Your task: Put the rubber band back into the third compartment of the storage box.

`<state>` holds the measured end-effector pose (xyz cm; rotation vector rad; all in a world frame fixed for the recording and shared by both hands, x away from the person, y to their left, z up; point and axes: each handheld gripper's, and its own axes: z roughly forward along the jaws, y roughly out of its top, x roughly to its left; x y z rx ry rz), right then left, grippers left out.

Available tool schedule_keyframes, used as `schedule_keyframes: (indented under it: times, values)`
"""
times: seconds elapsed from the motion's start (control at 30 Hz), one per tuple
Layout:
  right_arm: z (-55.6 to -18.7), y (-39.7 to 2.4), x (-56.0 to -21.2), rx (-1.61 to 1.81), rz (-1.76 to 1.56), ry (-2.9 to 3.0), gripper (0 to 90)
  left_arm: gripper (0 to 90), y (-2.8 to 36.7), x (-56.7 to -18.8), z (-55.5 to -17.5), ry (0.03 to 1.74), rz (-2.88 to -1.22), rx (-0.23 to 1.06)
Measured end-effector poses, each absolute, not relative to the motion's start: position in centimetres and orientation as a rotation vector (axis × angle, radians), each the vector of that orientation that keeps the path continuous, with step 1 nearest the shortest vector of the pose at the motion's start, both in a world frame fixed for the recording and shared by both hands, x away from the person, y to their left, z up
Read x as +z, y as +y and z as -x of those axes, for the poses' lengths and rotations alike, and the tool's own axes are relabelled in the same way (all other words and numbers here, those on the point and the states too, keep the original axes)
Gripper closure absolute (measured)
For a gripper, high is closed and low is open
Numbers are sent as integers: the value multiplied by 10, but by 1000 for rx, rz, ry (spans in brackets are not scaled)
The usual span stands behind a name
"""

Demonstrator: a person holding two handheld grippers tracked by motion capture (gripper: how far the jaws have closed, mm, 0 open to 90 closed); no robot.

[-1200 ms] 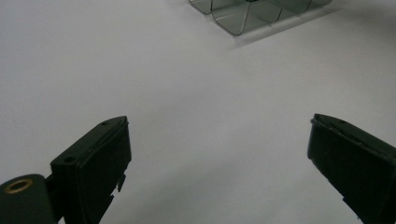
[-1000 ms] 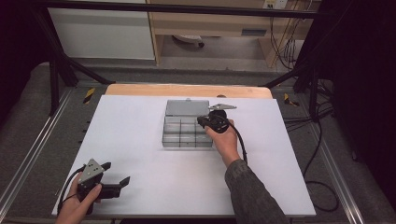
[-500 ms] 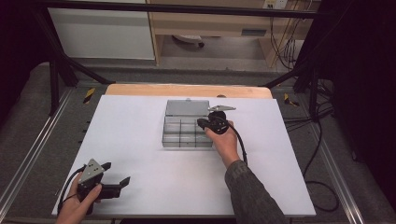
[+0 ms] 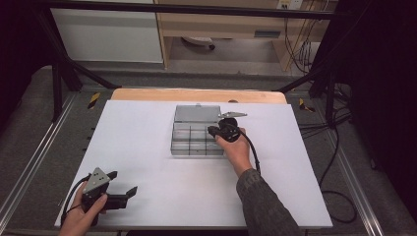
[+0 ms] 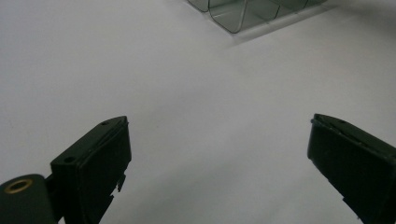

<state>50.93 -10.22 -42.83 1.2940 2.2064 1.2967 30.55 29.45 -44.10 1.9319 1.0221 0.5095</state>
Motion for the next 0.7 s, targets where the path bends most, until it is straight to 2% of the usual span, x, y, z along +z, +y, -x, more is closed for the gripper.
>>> schedule_keyframes:
  times: [0.7]
  values:
    - [-512, -100, -432, 1257, -1296, 2210, 838, 57, 294, -441, -305, 1022, -1932, 508]
